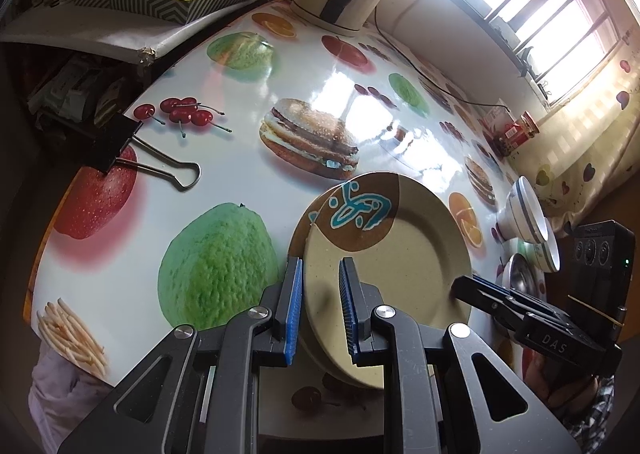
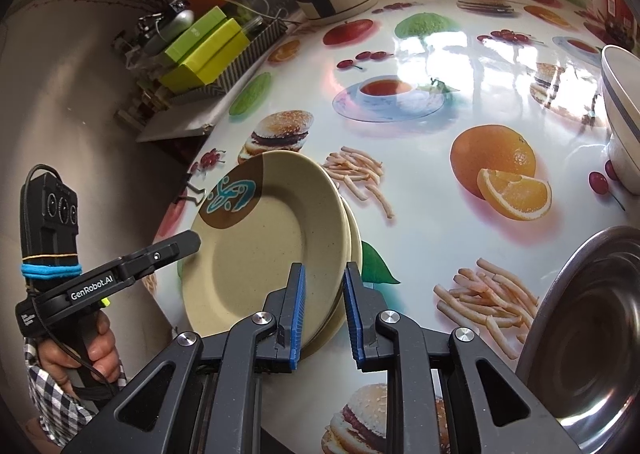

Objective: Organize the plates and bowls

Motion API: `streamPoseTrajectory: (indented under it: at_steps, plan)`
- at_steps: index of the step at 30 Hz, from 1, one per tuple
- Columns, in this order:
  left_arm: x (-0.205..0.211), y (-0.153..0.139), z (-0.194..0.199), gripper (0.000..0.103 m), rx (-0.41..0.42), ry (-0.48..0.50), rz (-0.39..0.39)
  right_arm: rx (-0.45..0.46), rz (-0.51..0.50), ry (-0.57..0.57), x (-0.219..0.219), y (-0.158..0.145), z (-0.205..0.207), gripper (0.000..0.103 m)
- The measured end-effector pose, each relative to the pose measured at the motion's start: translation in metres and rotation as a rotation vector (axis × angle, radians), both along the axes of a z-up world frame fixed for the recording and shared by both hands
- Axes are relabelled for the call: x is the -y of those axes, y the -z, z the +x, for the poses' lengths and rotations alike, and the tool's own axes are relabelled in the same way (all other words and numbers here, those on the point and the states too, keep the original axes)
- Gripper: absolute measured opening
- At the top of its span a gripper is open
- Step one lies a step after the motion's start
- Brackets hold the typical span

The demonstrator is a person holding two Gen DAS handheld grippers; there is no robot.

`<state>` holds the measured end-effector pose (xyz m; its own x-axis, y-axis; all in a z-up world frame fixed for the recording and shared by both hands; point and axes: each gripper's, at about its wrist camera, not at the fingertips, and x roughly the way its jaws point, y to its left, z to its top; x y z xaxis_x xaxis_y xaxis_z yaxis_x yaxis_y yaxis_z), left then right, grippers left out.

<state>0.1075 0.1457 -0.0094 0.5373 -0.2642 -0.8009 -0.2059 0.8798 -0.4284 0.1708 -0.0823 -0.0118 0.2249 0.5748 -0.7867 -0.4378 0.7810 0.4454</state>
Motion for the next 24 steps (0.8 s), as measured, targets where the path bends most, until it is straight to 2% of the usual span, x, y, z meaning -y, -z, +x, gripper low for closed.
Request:
streamPoseTrajectory:
  at_steps: [8, 24]
  plan:
    - [0.0008, -0.0006, -0.001, 0.019, 0.0, 0.0, 0.004, 0.022, -0.038, -0.016, -0.0044, 0.0022, -0.0034, 0.023]
    - [0.0013, -0.0018, -0.0017, 0.021, 0.011, 0.003, 0.023, 0.023, -0.044, -0.014, -0.0053, 0.0032, -0.0037, 0.024]
